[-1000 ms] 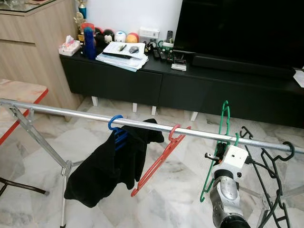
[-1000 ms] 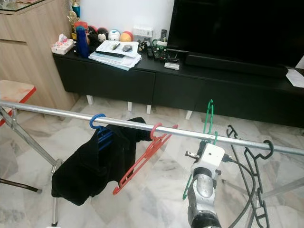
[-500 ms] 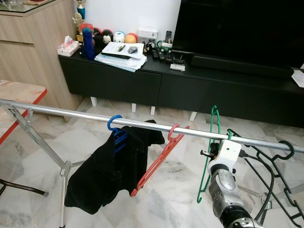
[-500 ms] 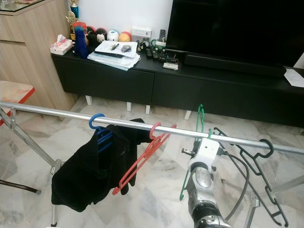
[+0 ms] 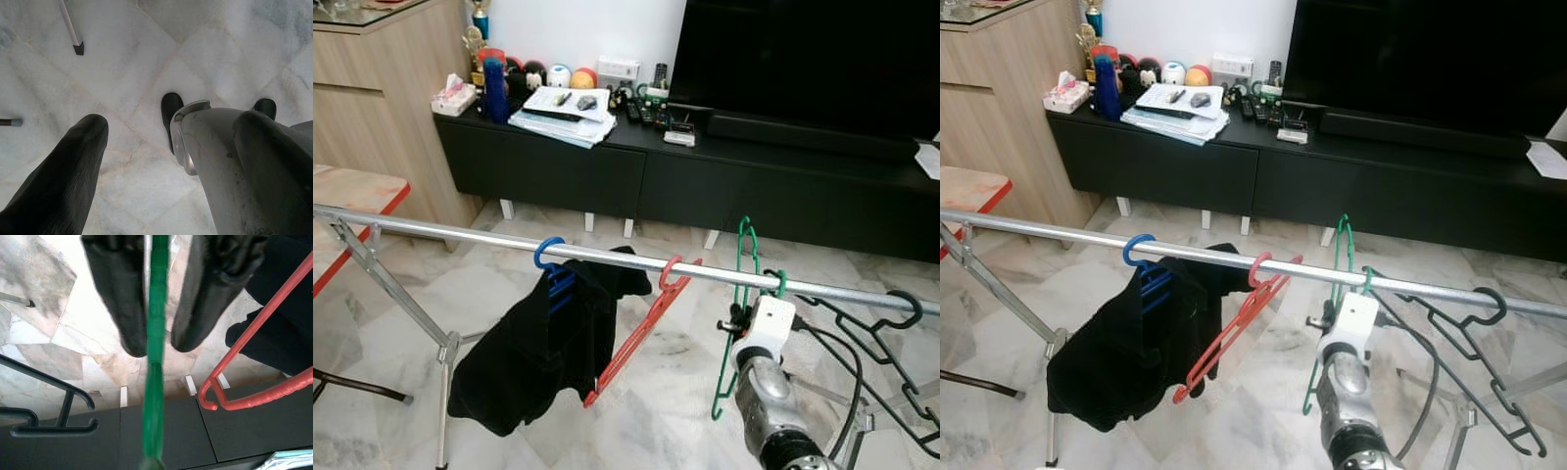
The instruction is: Hang hanger
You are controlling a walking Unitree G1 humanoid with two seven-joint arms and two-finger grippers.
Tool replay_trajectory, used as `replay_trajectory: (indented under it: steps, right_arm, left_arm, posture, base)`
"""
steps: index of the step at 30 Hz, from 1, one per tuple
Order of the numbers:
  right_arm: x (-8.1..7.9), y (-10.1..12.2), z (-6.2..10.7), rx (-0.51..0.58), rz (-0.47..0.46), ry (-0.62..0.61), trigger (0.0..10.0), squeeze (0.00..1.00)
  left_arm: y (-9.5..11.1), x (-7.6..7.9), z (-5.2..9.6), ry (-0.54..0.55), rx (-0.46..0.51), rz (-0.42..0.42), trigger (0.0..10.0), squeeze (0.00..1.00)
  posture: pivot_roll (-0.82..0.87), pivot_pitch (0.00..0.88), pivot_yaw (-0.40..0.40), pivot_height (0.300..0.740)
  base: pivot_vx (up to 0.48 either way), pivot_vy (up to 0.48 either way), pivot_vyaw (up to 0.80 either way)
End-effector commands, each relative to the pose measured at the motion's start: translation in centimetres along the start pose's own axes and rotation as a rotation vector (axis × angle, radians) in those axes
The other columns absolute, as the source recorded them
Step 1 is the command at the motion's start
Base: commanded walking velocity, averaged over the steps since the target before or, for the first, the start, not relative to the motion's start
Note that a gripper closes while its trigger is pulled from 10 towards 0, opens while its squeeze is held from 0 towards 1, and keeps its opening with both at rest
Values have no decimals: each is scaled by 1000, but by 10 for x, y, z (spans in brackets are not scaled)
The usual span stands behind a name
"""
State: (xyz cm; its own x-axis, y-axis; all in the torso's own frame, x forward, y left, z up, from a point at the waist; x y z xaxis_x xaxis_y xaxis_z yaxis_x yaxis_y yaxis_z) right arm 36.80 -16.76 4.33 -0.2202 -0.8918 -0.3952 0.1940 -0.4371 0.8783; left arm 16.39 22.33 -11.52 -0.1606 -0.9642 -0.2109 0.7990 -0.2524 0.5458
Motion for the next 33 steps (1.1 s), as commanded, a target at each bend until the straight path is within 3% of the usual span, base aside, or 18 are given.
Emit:
replay_trajectory:
  steps: [1,7,9,13,14,15,16,17,33]
  right_arm:
    - [3,-1,1,-1,-1,-8,10000,635]
    - [5,3,4,49,-8,2,10000,573]
    - [2,11,7,117,-2,31,10000,0]
    - [-1,17,12,188,-8,70,10000,0]
    - [-2,17,13,196,-14,80,10000,302]
    - [-2,18,15,205,-18,89,10000,808]
    - [-2,18,15,205,-18,89,10000,808]
    - [-1,18,18,217,-28,92,10000,1000]
    - [19,15,37,255,-4,83,10000,1000]
  left_arm:
    - [-13,11,3,-34,-44,-11,10000,0]
    - [-13,12,3,-35,-42,-10,10000,0]
    - [-12,13,2,-38,-41,-11,10000,0]
    - [-12,14,2,-41,-41,-12,10000,0]
    - [-12,14,2,-42,-40,-13,10000,0]
    - [-12,14,3,-43,-40,-15,10000,0]
    - [-12,14,3,-43,-40,-15,10000,0]
    - [-13,14,3,-45,-39,-17,10000,0]
    - [-32,19,9,-59,-86,-32,10000,0]
  posture:
    - [19,104,-79,740]
    - [17,105,-81,740]
    - [16,105,-81,740]
    - [11,104,-80,740]
    - [10,104,-81,740]
    - [10,104,-81,740]
    - [10,104,-81,740]
    - [12,103,-82,740]
    - [8,99,-82,740]
  base:
    - [0,0,0]
    - [0,0,0]
    - [0,0,0]
    - [0,0,0]
    - [0,0,0]
    - [0,0,0]
    - [0,0,0]
    - [0,0,0]
    - [0,0,0]
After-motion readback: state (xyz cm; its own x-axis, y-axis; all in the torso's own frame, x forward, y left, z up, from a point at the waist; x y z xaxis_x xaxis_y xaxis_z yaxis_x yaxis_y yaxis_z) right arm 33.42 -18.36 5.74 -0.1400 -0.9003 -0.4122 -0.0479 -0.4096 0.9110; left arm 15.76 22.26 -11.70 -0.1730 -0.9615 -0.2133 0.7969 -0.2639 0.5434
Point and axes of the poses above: a point about 5 cm out from each wrist's last joint towards the gripper, its own z axis pointing back from the gripper into the wrist, its own y axis along the axis of the wrist's last joint, x = y × z, the point moved 3 cm from there along -z, pointing out of the wrist towards the gripper, and after that the axes turned 15 degrees about -z, right-handed, at the moved point
